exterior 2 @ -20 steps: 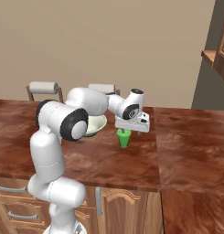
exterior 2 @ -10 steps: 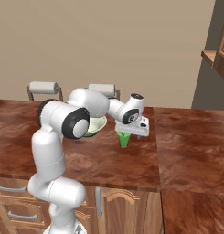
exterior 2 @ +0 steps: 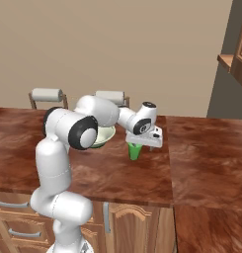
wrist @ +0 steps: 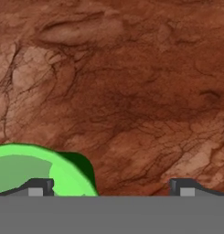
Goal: Pick the cup and bowl from the counter and place them on the counter next to the sink.
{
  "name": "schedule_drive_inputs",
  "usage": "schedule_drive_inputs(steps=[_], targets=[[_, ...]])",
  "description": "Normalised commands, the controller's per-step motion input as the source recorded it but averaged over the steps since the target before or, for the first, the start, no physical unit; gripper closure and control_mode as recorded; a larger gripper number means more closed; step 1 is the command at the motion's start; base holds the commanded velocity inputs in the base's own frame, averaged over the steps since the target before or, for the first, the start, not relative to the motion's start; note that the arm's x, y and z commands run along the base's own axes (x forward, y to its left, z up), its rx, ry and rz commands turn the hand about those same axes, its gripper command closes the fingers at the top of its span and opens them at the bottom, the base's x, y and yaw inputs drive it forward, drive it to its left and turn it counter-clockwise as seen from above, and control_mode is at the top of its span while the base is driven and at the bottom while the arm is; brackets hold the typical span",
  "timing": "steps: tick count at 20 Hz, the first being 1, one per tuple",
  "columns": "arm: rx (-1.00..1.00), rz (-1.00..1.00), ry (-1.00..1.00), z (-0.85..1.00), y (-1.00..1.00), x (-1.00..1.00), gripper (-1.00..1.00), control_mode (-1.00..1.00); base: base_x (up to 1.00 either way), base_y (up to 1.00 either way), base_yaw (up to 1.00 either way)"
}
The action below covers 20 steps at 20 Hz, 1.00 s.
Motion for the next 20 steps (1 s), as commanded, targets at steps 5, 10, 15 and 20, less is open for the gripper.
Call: schedule_drive_inputs(steps=[5, 10, 15, 20], targets=[[0.0, 0.0, 0.0, 0.0, 0.0, 0.0, 1.0, -1.0, 0.0, 0.0, 0.0], [0.0, 0.0, 0.0, 0.0, 0.0, 0.0, 1.0, -1.0, 0.0, 0.0, 0.0], [0.0, 0.0, 0.0, 0.0, 0.0, 0.0, 1.0, -1.0, 0.0, 0.0, 0.0], [0.0, 0.0, 0.0, 0.0, 0.0, -0.06, 1.0, -1.0, 0.0, 0.0, 0.0]])
